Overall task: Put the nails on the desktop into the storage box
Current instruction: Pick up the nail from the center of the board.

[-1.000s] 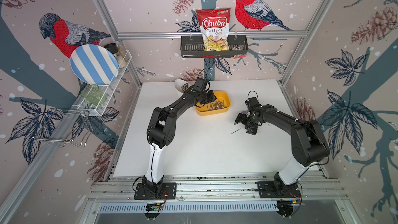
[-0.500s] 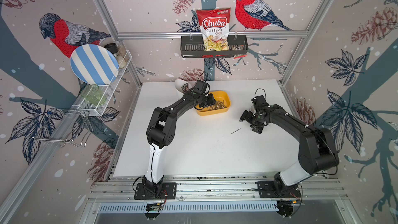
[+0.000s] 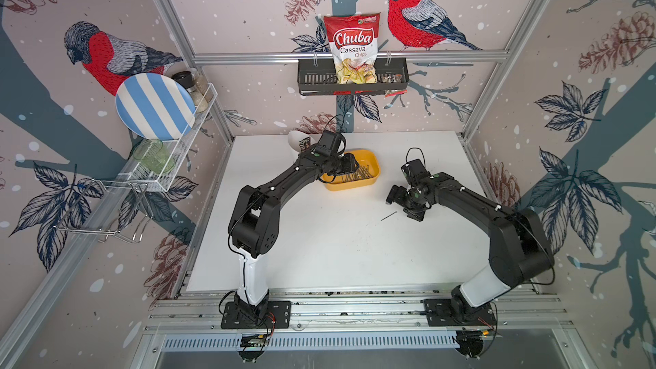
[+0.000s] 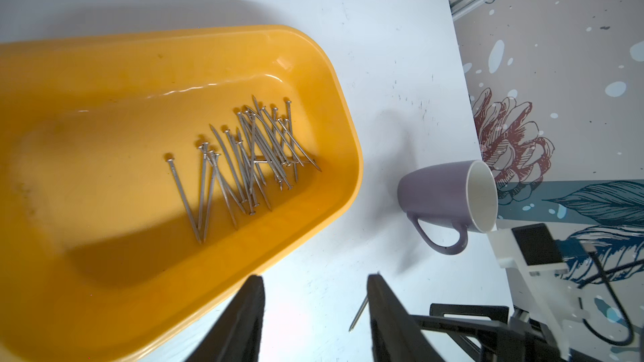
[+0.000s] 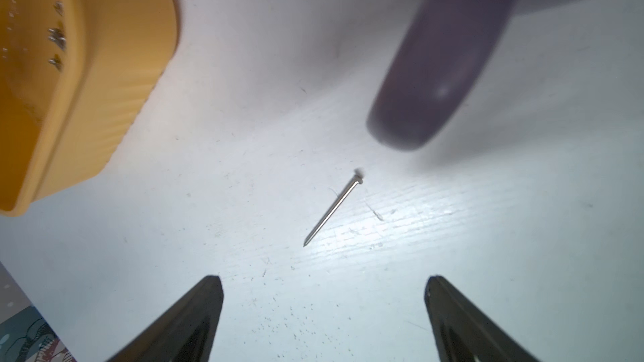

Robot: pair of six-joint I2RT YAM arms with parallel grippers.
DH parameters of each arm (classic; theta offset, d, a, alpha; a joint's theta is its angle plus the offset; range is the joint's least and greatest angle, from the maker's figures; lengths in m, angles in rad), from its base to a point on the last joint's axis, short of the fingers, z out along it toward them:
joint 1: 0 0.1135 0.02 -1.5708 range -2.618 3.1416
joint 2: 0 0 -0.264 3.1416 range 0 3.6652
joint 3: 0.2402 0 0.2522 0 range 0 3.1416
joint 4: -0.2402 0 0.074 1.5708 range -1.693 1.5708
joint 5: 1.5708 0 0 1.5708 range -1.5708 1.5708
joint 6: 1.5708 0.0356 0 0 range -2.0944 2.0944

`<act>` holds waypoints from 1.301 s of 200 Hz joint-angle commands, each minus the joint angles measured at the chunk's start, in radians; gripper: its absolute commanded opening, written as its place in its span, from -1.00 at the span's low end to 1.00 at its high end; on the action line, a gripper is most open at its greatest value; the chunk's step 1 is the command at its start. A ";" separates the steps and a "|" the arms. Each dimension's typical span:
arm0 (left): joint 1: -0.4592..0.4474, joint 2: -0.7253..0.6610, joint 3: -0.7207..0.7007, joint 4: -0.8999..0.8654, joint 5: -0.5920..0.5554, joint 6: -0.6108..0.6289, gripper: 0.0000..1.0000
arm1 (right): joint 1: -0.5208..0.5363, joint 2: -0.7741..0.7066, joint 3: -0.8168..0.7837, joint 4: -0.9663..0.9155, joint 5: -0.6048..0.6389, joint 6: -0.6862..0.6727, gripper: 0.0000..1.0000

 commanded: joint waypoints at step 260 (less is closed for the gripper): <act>0.030 -0.345 -0.321 -0.076 -0.170 0.079 0.32 | 0.058 0.260 0.098 0.043 -0.021 -0.038 0.40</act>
